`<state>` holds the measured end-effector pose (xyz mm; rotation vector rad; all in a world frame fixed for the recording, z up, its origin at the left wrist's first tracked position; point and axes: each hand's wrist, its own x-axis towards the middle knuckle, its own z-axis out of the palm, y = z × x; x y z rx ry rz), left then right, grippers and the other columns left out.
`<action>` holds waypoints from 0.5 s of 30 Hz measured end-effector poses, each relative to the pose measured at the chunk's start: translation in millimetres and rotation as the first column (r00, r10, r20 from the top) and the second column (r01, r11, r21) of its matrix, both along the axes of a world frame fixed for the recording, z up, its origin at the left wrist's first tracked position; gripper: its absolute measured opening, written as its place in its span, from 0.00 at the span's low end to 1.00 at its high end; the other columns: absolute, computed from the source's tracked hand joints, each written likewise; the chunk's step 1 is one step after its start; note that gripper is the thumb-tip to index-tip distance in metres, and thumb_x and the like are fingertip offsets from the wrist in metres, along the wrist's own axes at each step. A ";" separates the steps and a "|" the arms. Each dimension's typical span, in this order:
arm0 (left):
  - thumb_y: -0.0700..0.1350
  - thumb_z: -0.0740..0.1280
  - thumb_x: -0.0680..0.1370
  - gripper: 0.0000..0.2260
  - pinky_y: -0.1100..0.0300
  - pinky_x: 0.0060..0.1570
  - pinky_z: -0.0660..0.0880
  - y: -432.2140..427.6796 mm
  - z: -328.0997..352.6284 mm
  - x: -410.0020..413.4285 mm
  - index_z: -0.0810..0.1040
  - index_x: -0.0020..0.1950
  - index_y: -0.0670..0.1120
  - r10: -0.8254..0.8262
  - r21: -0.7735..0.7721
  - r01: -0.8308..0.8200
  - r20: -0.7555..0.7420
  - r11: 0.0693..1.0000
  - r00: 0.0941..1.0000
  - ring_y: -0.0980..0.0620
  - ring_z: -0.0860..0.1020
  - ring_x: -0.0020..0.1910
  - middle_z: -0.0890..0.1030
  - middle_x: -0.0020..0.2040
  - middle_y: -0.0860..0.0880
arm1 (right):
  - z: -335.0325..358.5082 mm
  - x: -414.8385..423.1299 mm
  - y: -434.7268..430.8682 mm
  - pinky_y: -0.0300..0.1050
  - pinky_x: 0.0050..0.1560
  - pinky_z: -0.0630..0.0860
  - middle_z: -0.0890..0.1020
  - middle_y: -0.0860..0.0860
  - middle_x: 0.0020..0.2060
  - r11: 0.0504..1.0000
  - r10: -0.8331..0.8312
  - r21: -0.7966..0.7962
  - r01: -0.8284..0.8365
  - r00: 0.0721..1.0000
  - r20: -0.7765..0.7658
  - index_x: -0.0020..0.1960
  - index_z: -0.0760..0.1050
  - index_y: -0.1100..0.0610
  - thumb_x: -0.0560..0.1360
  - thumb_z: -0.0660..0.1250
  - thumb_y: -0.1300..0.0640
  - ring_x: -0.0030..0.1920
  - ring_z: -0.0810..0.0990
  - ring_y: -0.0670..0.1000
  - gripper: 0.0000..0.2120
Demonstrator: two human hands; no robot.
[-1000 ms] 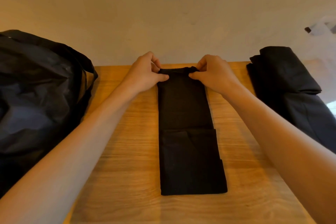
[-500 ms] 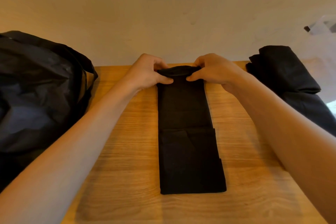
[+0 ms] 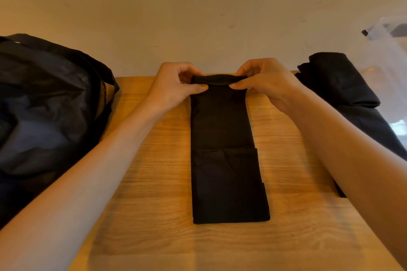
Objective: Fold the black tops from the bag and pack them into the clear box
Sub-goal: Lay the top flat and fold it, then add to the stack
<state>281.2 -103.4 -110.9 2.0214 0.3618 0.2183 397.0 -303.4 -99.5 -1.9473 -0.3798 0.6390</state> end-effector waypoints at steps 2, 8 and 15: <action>0.37 0.78 0.72 0.10 0.65 0.46 0.78 -3.6 -0.5 -10.1 0.85 0.49 0.48 -0.009 0.010 0.008 0.080 1.000 0.997 0.59 0.81 0.45 0.85 0.47 0.54 | 2.4 -8.4 -8.5 0.38 0.47 0.76 0.82 0.47 0.39 0.998 0.055 0.035 -0.058 0.994 0.091 0.45 0.82 0.54 0.69 0.80 0.61 0.41 0.80 0.42 0.09; 0.37 0.78 0.72 0.10 0.47 0.51 0.78 -12.3 -12.1 -50.9 0.86 0.51 0.45 -0.183 0.130 0.159 0.196 0.979 0.963 0.51 0.82 0.48 0.85 0.47 0.50 | 0.8 -43.5 -37.5 0.27 0.50 0.70 0.81 0.39 0.44 0.935 0.354 -0.190 -0.299 0.811 0.465 0.46 0.80 0.46 0.71 0.78 0.59 0.48 0.77 0.35 0.10; 0.35 0.78 0.72 0.13 0.57 0.56 0.80 -27.5 -19.4 -86.6 0.86 0.55 0.43 -0.276 0.205 0.231 0.230 0.951 0.933 0.55 0.84 0.52 0.86 0.50 0.51 | -12.6 -66.4 -63.1 0.39 0.53 0.76 0.81 0.42 0.49 0.863 0.500 -0.294 -0.410 0.623 0.601 0.54 0.83 0.51 0.72 0.77 0.61 0.52 0.78 0.42 0.13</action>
